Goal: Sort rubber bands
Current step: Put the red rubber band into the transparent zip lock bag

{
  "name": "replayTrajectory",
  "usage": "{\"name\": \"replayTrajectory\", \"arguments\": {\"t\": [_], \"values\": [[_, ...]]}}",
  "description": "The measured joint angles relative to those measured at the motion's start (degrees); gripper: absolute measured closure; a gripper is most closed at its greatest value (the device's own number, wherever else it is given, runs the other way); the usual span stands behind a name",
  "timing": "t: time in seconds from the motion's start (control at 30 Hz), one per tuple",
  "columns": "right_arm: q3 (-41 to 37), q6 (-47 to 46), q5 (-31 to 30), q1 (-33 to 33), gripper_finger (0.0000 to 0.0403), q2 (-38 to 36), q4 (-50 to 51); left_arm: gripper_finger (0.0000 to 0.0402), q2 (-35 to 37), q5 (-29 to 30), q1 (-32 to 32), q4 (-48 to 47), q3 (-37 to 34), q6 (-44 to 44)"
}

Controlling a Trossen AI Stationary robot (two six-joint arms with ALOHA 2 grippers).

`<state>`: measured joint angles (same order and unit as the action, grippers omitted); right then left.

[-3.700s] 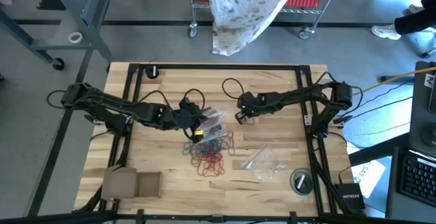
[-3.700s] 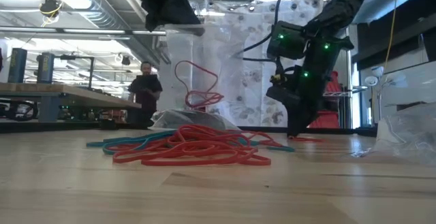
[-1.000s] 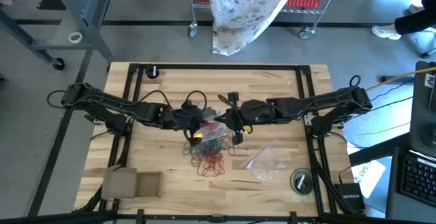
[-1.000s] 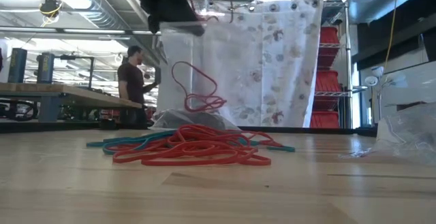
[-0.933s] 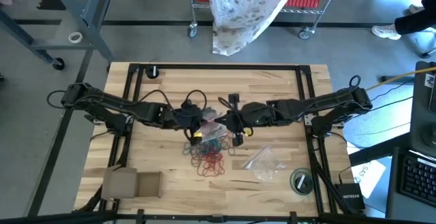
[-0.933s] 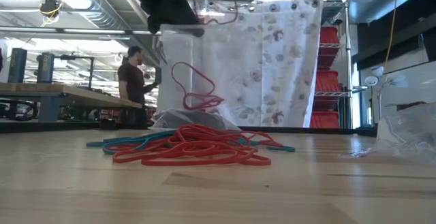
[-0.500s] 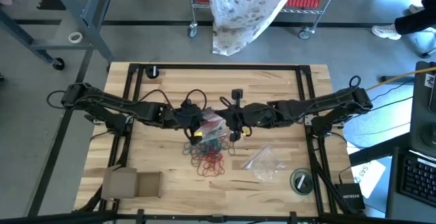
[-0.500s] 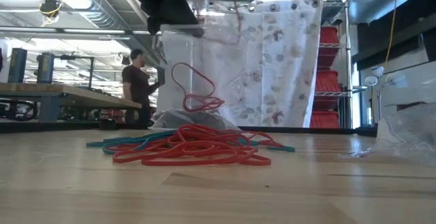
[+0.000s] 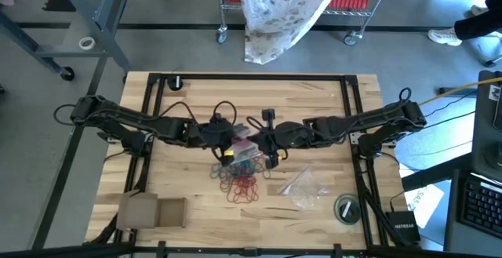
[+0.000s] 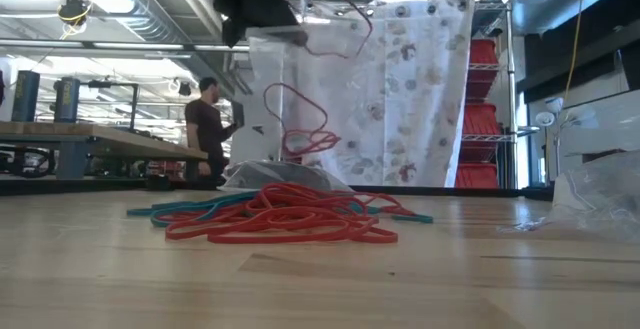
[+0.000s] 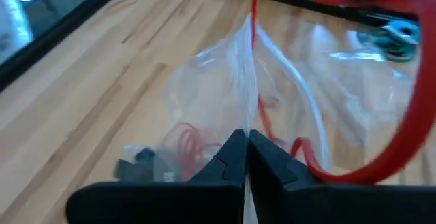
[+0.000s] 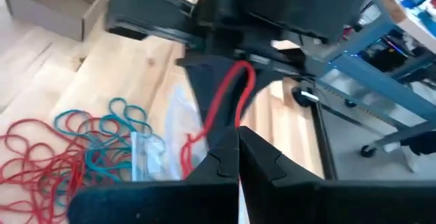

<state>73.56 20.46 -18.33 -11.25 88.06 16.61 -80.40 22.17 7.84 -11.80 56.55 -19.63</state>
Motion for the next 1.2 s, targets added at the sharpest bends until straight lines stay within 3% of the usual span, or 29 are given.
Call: {"name": "replayTrajectory", "arguments": {"t": [0.2,0.6,0.83,1.03,1.2], "values": [[0.0,-1.0,3.9,0.0,0.0403,0.0,-0.4,0.0401,0.0,2.8,-1.9,-2.6,0.0,-2.2],[0.0,-0.9,3.4,2.8,0.0403,0.3,0.6,0.0401,0.3,2.6,-0.8,-2.1,0.0,1.2],[0.0,-6.9,3.8,4.2,0.0400,1.6,3.0,0.0401,2.7,4.1,-0.7,-3.6,0.0,1.7],[0.0,-7.0,4.2,4.1,0.0363,1.6,2.7,0.0401,3.6,7.0,-2.4,-7.3,0.0,0.5],[0.0,-7.0,-2.9,4.1,0.0306,1.4,2.7,0.0401,3.5,6.9,-2.2,-7.6,0.0,0.6]]}}
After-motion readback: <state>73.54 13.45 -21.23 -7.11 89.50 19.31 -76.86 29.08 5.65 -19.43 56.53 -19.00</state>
